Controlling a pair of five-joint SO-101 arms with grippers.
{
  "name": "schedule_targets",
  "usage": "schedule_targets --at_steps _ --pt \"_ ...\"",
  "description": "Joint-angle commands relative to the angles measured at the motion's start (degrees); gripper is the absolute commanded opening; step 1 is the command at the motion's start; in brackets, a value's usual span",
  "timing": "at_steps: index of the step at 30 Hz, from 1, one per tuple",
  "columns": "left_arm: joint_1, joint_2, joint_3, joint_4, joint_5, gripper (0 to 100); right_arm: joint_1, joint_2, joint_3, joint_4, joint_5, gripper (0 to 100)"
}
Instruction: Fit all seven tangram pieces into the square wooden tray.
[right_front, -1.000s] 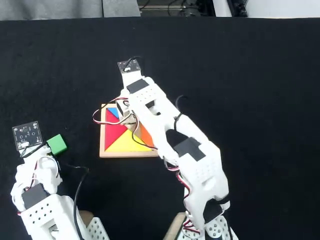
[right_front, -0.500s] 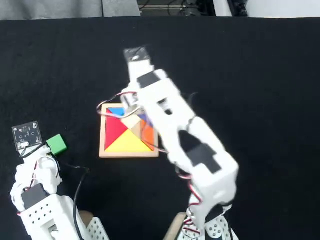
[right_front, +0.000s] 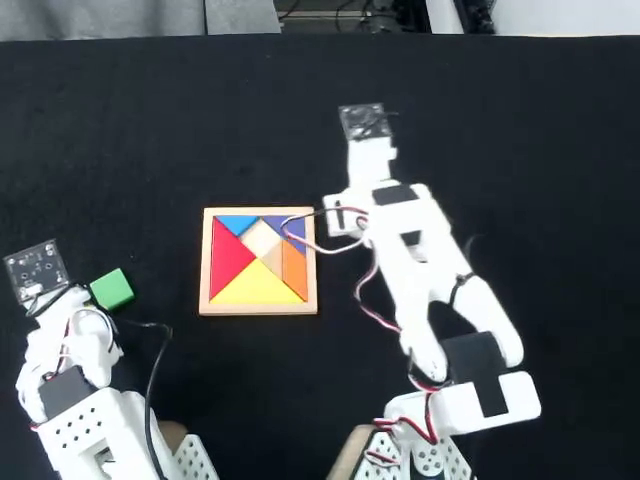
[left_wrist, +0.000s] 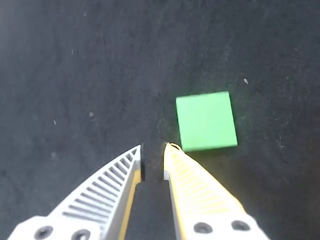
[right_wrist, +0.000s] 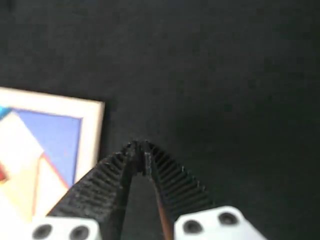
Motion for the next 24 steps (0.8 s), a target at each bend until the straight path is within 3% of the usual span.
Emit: schedule_targets --at_steps 1,9,17,21,24 --pt "-0.1 -0.5 -3.5 -1.4 -7.2 9 4.4 -3.2 0.4 -2.3 0.5 1.1" --pt "6.9 2.2 -31.9 23.1 -18.8 9 5.6 -3.1 2.7 -3.2 0.5 1.1" --pt "10.5 34.1 -51.4 38.8 -13.9 9 5.7 -3.6 2.6 -3.1 0.5 1.1" --pt "10.2 52.0 -55.1 42.6 -11.0 9 5.7 -3.6 2.6 -3.1 0.8 1.1" --pt "8.9 54.9 -54.0 41.6 -11.1 9 5.7 -3.6 2.3 -3.1 0.9 1.1"
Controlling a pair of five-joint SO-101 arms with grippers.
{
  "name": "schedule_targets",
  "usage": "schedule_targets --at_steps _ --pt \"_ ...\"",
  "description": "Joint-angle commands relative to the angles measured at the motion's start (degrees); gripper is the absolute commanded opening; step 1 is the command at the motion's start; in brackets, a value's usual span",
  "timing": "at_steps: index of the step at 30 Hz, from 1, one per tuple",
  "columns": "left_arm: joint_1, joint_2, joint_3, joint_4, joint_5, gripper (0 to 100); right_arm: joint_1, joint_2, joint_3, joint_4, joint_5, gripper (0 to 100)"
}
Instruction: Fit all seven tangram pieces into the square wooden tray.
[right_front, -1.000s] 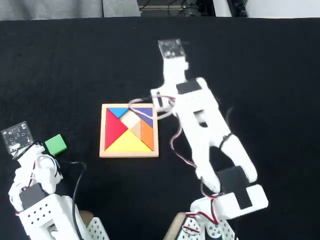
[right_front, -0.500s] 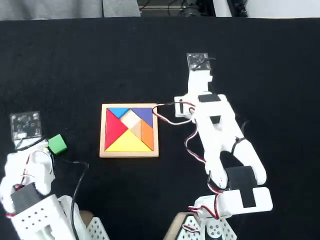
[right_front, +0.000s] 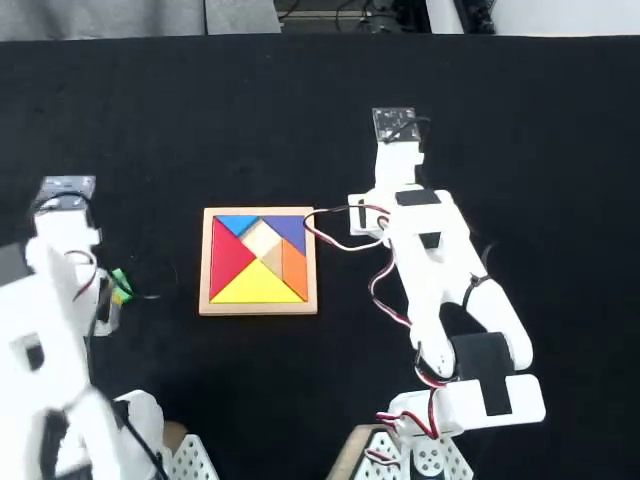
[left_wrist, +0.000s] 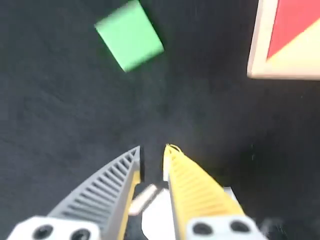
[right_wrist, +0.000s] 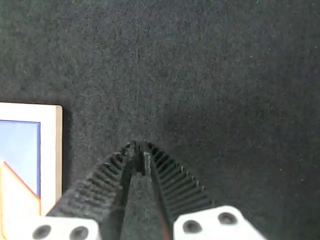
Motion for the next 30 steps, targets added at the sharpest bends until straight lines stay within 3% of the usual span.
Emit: schedule_targets --at_steps 1,5,11,14,23,30 --pt "-1.5 6.5 -1.9 -1.8 0.8 9 0.7 -3.5 -1.0 -0.6 0.7 1.1" --pt "-3.1 6.4 0.8 -12.0 3.6 10 0.7 -3.2 -1.6 -0.7 0.8 1.1" --pt "-1.3 6.5 3.4 -17.0 17.7 31 0.7 -3.2 -1.6 -0.7 0.8 1.1" --pt "-1.1 6.5 3.5 -22.9 22.2 32 0.7 -3.1 -1.6 -0.7 0.8 1.1" --pt "-1.5 6.6 13.1 -38.6 22.7 32 0.7 -3.1 -1.7 -0.8 0.8 1.1" --pt "-2.2 10.4 12.8 -40.2 22.9 32 0.6 -3.1 -1.6 -0.8 0.8 1.1"
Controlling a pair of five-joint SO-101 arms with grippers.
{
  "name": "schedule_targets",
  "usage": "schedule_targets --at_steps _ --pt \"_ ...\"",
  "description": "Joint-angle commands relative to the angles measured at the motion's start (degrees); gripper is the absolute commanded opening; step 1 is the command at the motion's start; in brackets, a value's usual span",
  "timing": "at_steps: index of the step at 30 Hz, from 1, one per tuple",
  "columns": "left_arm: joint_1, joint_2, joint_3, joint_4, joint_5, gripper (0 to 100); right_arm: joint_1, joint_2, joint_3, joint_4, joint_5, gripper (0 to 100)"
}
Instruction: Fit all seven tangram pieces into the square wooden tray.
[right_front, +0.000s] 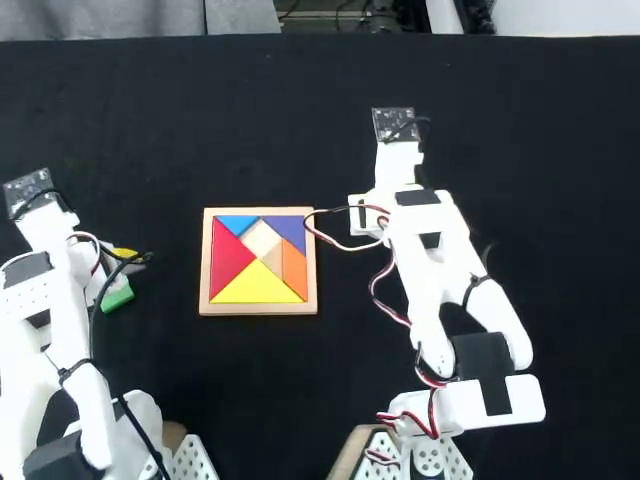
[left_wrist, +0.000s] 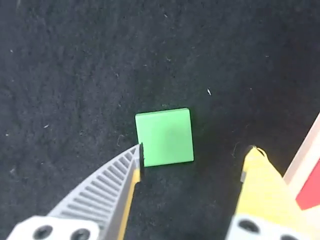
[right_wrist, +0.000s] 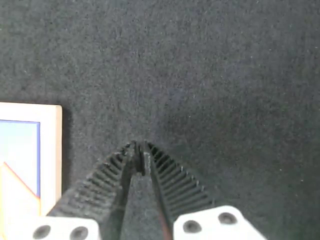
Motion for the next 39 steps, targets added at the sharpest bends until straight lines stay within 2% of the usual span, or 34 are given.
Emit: schedule_targets --at_steps 1,4,8,20,28,39 --pt "-1.1 5.0 -2.9 -0.6 0.9 32 0.5 -3.0 -1.6 -0.8 0.6 1.1" --pt "-4.1 13.0 -8.0 -0.4 0.4 32 0.5 -3.0 -1.6 -0.8 0.6 1.1" --pt "-4.2 20.4 -11.7 -0.1 -2.2 32 0.5 -3.0 -1.6 -0.8 0.6 1.1" --pt "-2.3 23.2 -12.3 -2.1 -1.9 31 0.5 -3.0 -1.6 -0.8 0.6 1.1" --pt "-2.2 29.5 -16.6 -1.7 -2.0 22 0.5 -3.0 -1.6 -0.8 0.6 1.1" --pt "0.4 29.5 -16.9 0.2 -2.2 14 0.5 -3.0 -1.6 -0.8 0.7 1.1"
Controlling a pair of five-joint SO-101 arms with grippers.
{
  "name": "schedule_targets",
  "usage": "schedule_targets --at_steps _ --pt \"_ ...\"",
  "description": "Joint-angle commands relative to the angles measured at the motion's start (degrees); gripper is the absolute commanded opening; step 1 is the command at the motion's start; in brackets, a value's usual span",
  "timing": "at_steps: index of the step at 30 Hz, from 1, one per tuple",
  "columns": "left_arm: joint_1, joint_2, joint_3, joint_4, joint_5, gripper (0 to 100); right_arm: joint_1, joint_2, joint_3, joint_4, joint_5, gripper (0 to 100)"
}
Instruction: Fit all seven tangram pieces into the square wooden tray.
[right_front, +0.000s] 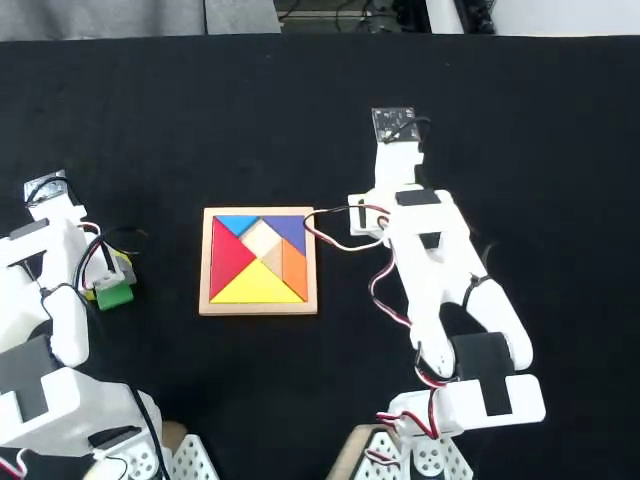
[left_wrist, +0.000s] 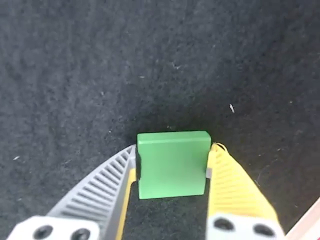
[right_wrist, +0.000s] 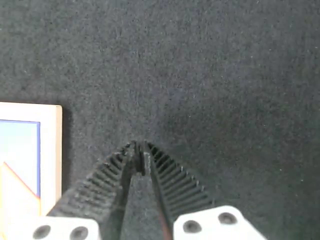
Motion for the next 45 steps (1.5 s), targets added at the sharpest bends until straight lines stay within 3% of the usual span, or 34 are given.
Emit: schedule_targets --at_steps 1,10,16,20,31,38,45 --pt "1.5 -0.1 -3.0 2.7 0.2 14 0.5 -3.0 -1.6 -0.8 0.7 1.1" --pt "4.3 -12.6 -18.8 24.1 0.2 15 0.6 -3.0 -0.5 -3.5 0.7 1.1" --pt "14.4 -27.0 -26.1 32.5 -0.3 15 1.0 -3.0 -0.2 -4.0 0.7 1.1" --pt "23.6 -29.9 -26.5 36.6 -10.2 15 1.1 -3.1 -0.2 -4.0 0.7 1.1" --pt "35.0 -15.5 -30.3 30.0 -25.8 15 11.5 -3.0 1.5 -10.8 0.2 1.1" --pt "42.9 -2.6 -38.9 30.0 -26.1 15 12.6 -3.0 3.0 -14.7 0.4 1.1" --pt "43.8 12.7 -46.5 30.0 -25.9 15 12.6 -3.0 3.2 -14.9 0.5 1.1"
